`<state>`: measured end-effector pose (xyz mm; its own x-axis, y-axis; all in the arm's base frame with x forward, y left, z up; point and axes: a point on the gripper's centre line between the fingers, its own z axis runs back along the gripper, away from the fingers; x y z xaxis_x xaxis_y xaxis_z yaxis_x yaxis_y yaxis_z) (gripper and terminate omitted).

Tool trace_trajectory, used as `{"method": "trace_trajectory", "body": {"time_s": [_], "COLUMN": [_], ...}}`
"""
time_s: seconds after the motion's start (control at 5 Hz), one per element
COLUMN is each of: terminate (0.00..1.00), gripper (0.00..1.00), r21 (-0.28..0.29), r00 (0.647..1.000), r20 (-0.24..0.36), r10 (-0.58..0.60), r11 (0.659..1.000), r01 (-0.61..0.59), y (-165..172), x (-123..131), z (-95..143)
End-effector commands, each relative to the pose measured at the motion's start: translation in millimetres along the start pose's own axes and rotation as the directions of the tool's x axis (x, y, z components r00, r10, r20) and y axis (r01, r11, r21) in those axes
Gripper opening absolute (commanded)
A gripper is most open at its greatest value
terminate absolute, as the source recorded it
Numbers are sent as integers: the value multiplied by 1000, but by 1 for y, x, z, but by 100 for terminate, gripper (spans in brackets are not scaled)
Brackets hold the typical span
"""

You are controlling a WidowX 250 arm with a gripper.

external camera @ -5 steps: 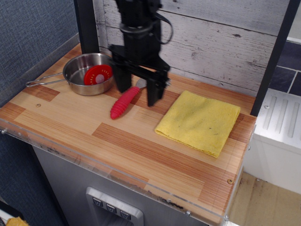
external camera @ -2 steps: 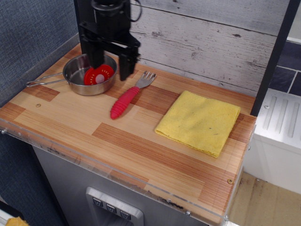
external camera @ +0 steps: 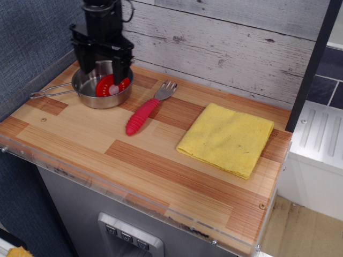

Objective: Put the food bellow the yellow rectangle.

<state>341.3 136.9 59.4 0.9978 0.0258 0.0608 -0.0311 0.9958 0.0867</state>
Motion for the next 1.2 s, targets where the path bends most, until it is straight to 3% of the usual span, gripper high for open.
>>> {"method": "trace_trajectory", "body": {"time_s": [0.0,0.4,0.6,0.8,1.0], "terminate": [0,0,0,0,0], "gripper": [100,100,0,0,0], "r21": [11,6,15,15,14], "r00": [1000,1000,999,999,993], "r20": [22,-28,-30,1,90], "r10": [11,3,19,42,70], "r11": [1000,1000,1000,999,997], "r01": [-12,-3,-19,-42,-72], "y": [11,3,0,0,6], "x": [8,7,7,5,-1], "z": [-3,-32,-36,-23,11]}}
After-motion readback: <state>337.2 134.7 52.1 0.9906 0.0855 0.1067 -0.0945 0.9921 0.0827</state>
